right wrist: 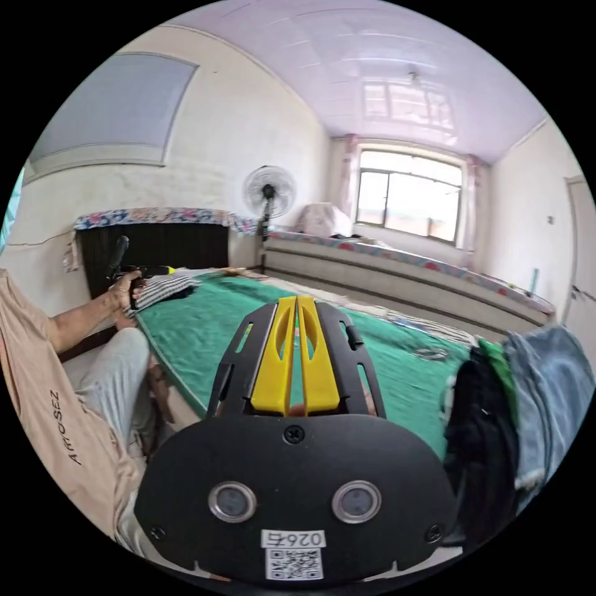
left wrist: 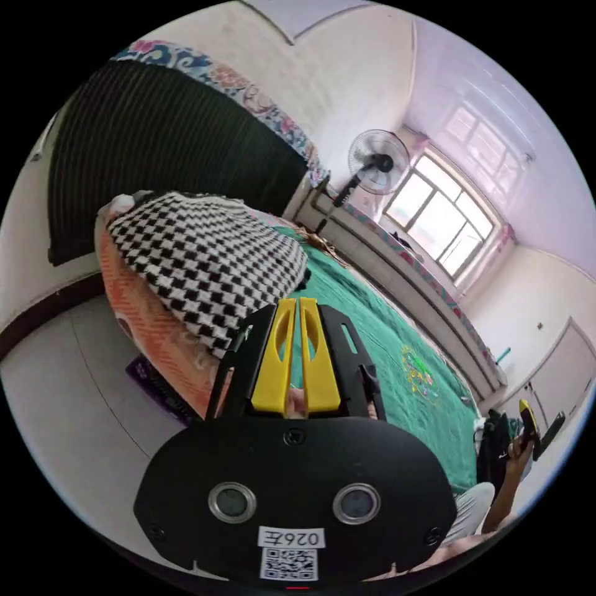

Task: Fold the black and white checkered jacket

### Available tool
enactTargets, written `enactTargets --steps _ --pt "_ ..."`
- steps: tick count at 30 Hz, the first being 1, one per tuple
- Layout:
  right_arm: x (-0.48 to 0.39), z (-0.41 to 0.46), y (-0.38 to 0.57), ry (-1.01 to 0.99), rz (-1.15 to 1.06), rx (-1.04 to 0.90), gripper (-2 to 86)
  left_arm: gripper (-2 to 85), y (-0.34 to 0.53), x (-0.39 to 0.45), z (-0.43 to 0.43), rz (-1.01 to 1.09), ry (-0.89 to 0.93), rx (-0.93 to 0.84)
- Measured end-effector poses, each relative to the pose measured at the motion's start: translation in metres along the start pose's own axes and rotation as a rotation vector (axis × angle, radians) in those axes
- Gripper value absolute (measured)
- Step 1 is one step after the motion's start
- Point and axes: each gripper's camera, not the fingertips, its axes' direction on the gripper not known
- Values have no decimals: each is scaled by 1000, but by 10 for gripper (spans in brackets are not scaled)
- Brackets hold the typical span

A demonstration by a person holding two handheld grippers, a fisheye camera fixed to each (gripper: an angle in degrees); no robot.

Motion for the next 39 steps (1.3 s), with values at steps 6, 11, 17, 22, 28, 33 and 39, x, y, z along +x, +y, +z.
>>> enactTargets --steps 6,11,17,22,28,33,39 --pt "-8 156 -149 -296 -35 -183 -9 112 -55 -102 -7 -97 84 57" --pt "10 280 -246 -453 96 -289 -9 153 -103 -120 11 12 140 16" --pt "40 394 -325 -511 246 -344 -2 151 -151 -147 8 76 170 -52" --pt "89 485 -368 -594 487 -418 56 162 -183 -163 1 134 185 -89" --pt "132 551 -391 -712 718 -456 126 166 -196 -187 -11 70 238 -16" --pt "152 576 -412 -708 802 -433 159 181 -218 -181 -11 51 204 -20" --pt "127 563 -463 -660 643 -493 107 128 -242 -189 -14 11 128 -58"
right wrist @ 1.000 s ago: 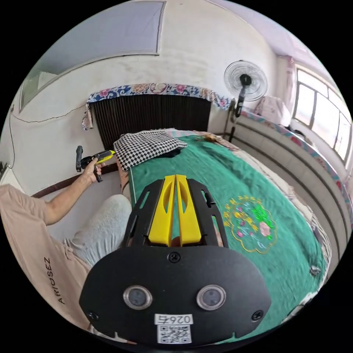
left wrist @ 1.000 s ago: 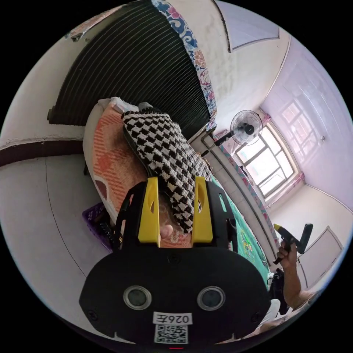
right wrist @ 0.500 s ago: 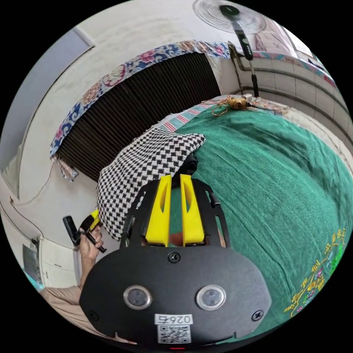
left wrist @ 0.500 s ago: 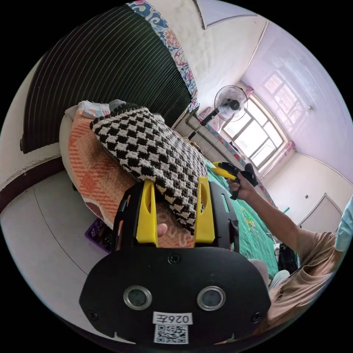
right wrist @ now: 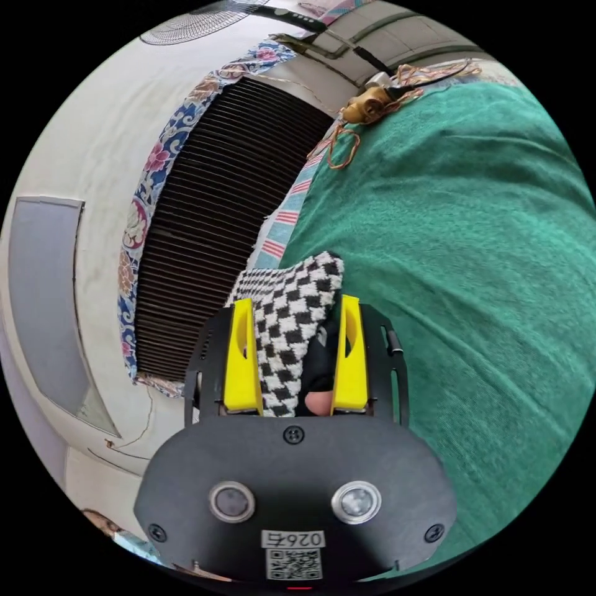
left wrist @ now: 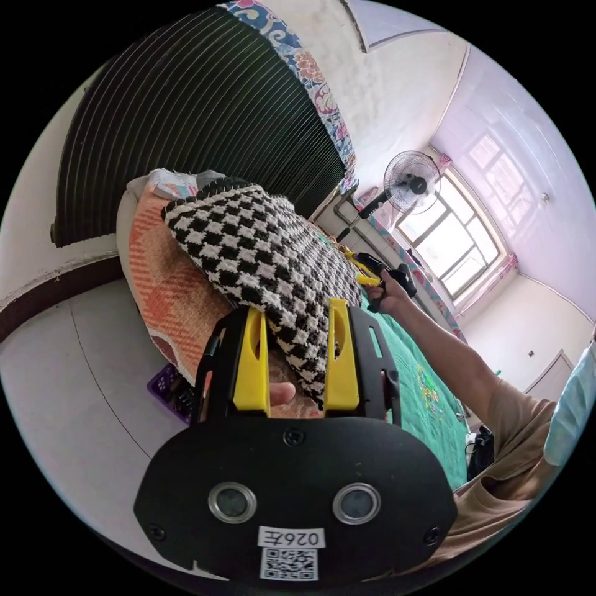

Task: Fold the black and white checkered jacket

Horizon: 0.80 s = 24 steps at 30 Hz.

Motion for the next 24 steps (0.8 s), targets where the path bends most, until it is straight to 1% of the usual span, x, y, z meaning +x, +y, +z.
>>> enactTargets --steps 1,3,5,7,11,14,15,17,21,24 --pt "-19 -10 3 65 -67 28 65 121 0 -8 -3 -28 35 24" --pt "-46 -25 8 107 -155 57 43 114 1 -15 -5 -51 66 37" --pt "-72 -35 13 158 -237 36 34 111 0 -15 -5 -54 66 50" --pt "-109 -45 27 253 -359 45 27 94 -3 -6 -4 -1 5 49" --pt "-160 -65 60 309 -494 104 22 59 -1 -2 -13 -15 49 104" --pt "-188 -108 87 219 -525 176 18 46 11 14 -29 -20 34 132" --pt "-192 -132 98 154 -523 199 18 41 15 21 -38 -14 43 136" --pt "-192 -171 118 77 -522 230 17 37 24 33 -55 20 106 161" --pt "-167 -276 187 -56 -518 314 17 31 39 75 -85 167 342 189" --pt "-131 -358 252 -106 -488 383 18 29 41 119 -72 253 529 107"
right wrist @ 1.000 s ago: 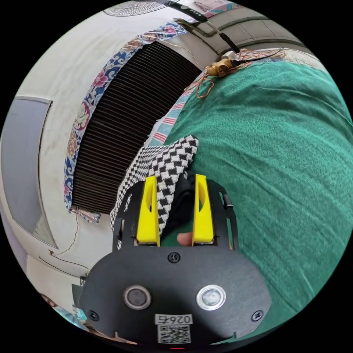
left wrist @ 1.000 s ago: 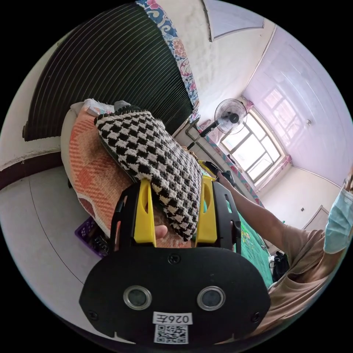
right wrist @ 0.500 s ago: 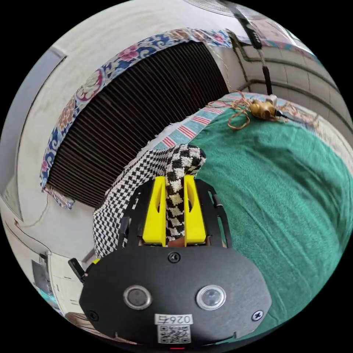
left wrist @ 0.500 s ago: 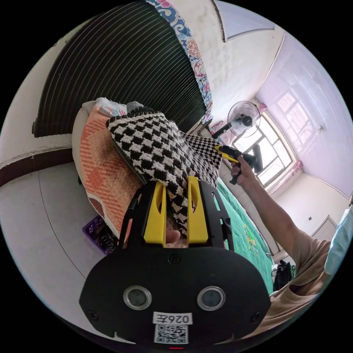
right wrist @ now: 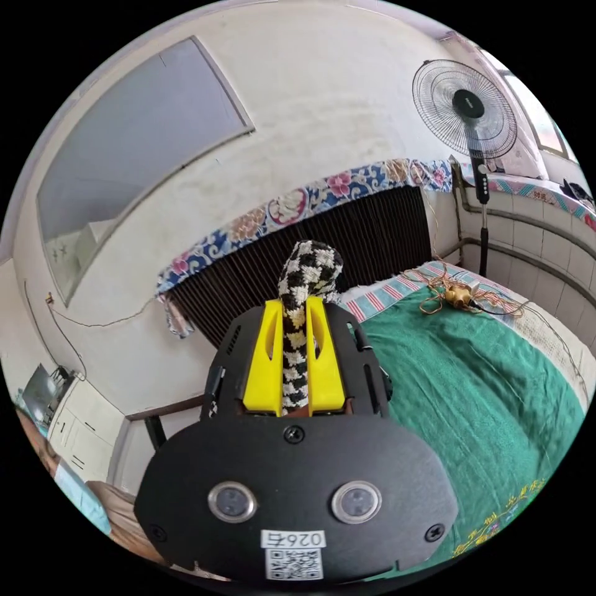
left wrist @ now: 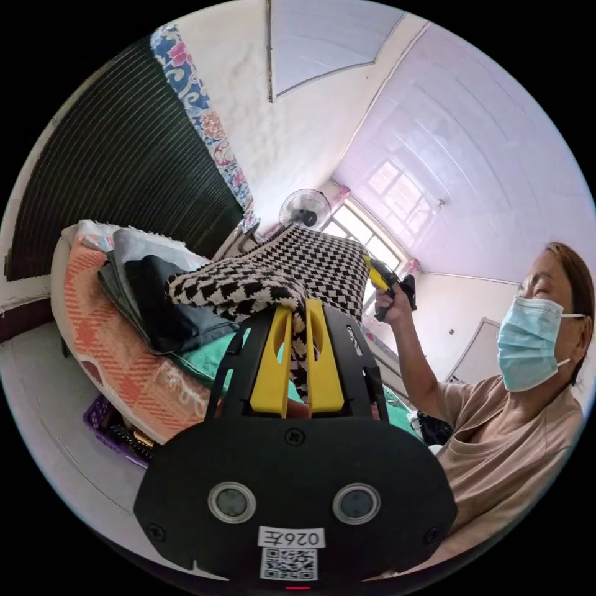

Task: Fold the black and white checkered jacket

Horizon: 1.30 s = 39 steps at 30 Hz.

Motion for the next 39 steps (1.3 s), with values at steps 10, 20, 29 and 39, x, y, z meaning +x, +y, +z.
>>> enactTargets --steps 10,20,29,39 --pt "49 -158 96 346 138 -122 18 24 -9 59 208 -76 389 -284" --pt "60 -232 128 402 114 23 26 41 19 176 305 183 596 -373" --pt "143 -349 349 547 522 121 23 20 199 179 471 -249 906 -947" --pt "138 -231 374 339 368 -155 48 81 139 194 533 179 226 -637"
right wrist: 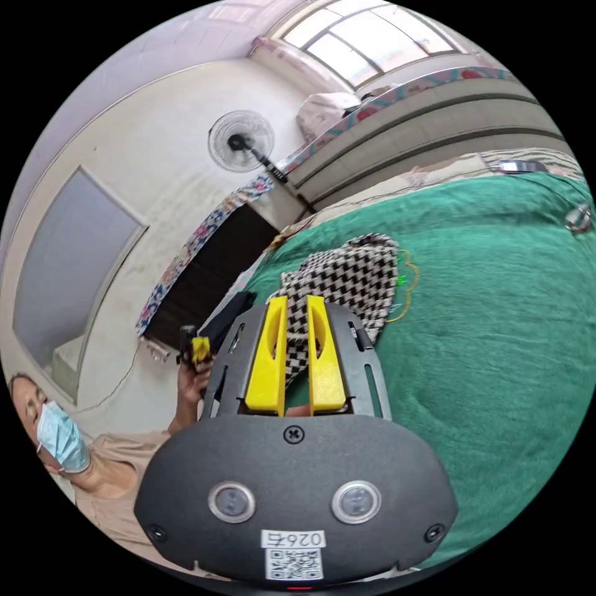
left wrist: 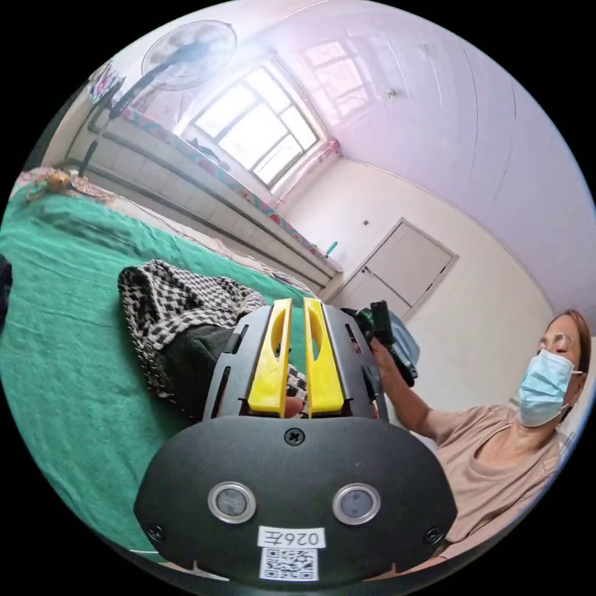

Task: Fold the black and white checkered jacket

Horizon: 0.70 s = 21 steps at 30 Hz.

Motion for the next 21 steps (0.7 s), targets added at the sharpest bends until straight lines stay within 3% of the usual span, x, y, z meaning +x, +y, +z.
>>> enactTargets --steps 1,4,7,15,21 --pt "-4 17 -1 40 -17 -52 56 145 -11 2 21 45 -59 -58" --pt "-4 56 -1 191 -39 -182 93 215 -21 6 78 157 -41 -244" --pt "6 87 -2 399 -53 -255 130 221 -5 6 125 171 85 -369" --pt "50 126 4 406 123 -196 178 207 3 15 176 214 37 -522" --pt "34 157 15 562 58 -198 141 143 3 -1 188 130 61 -558"
